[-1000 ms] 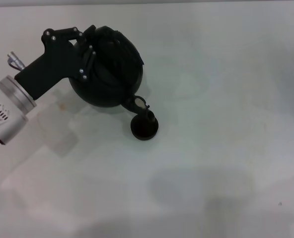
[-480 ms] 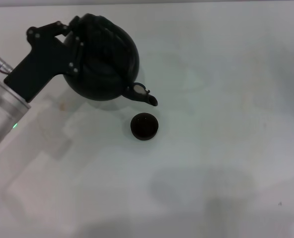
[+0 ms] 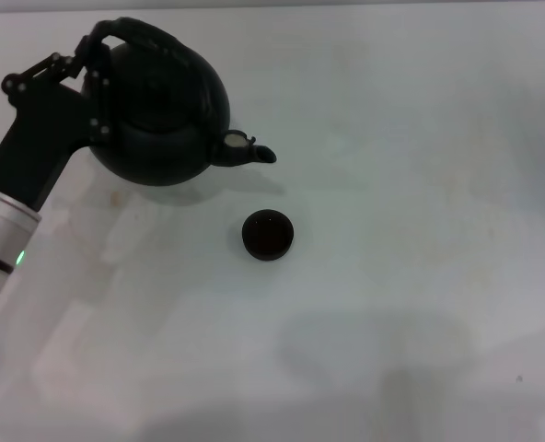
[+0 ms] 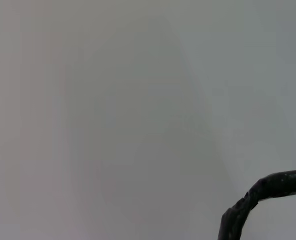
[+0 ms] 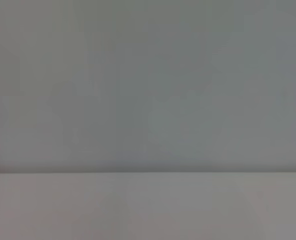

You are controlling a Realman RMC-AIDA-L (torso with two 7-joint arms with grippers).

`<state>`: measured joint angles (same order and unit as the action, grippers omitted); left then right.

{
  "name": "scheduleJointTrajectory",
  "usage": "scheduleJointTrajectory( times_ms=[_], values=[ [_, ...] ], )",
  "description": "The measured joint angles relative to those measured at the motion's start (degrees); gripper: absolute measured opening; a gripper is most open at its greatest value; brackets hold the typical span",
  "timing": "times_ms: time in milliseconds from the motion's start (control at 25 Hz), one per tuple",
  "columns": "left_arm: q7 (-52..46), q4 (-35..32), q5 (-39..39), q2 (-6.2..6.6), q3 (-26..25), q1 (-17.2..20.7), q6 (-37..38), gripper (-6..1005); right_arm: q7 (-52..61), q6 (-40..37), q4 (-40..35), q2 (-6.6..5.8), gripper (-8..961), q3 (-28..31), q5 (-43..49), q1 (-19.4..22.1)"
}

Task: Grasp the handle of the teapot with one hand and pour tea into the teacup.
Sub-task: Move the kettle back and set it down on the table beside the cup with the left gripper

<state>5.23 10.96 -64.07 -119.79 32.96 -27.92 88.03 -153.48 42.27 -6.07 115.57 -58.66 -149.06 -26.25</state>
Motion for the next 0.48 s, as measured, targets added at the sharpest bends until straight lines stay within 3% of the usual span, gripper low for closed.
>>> scheduleJointTrajectory(
  times_ms=[320,480],
  values=[
    [-3.8,7.6,-0.2,-0.13,-8.7,2.7,0.8,101,0.0,0.0,0.0,0.0,845,1.4,0.0,0.0],
    [-3.4,8.7,-0.5,-0.17,-10.3,3.7,0.8,101,0.0,0.0,-0.2,0.0,845,1.4,0.0,0.0]
  ],
)
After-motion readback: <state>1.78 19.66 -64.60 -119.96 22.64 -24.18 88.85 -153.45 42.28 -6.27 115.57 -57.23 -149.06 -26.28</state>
